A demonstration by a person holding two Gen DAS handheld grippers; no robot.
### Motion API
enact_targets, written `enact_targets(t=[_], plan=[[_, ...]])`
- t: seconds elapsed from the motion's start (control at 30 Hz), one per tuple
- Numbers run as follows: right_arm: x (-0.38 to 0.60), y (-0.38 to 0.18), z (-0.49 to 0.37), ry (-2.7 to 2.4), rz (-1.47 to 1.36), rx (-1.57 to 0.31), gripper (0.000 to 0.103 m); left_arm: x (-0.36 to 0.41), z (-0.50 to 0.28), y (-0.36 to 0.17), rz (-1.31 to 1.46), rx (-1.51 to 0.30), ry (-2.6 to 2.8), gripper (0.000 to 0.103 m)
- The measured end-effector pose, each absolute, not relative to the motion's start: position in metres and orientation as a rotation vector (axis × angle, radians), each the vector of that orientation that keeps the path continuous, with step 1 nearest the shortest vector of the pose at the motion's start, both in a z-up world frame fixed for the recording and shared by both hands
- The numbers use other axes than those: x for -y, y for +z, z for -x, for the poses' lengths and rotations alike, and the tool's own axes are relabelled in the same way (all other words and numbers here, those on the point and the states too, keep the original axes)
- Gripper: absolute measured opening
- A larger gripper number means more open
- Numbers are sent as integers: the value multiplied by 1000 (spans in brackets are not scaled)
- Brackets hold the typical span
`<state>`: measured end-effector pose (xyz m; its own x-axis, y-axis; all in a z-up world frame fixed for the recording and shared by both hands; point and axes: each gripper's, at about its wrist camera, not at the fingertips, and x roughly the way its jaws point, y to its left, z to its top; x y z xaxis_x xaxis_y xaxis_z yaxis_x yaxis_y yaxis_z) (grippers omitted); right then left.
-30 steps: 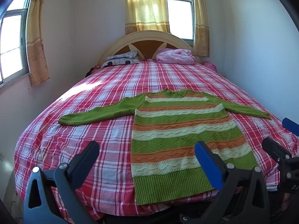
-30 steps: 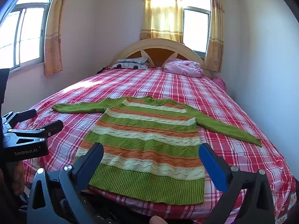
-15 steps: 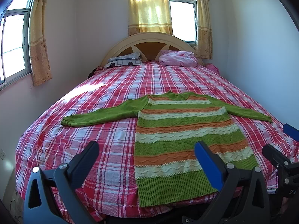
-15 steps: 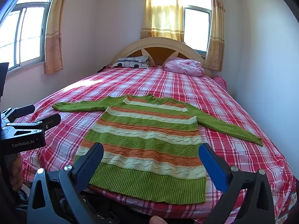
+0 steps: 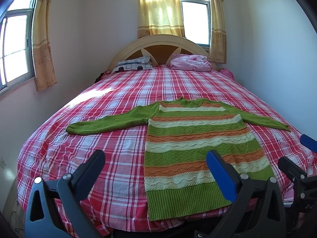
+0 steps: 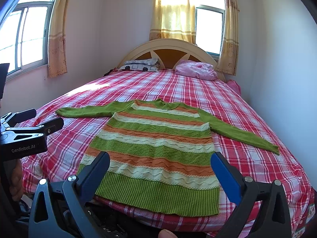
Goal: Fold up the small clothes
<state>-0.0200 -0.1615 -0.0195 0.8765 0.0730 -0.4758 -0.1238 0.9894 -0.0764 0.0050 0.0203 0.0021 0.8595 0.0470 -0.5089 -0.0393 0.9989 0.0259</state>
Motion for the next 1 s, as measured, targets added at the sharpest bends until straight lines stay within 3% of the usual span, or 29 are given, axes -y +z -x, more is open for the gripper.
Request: enact_targets(t=[1.0], plan=[[161, -18, 20, 102, 104, -494, 102, -23, -6, 2, -7, -537, 55, 103]])
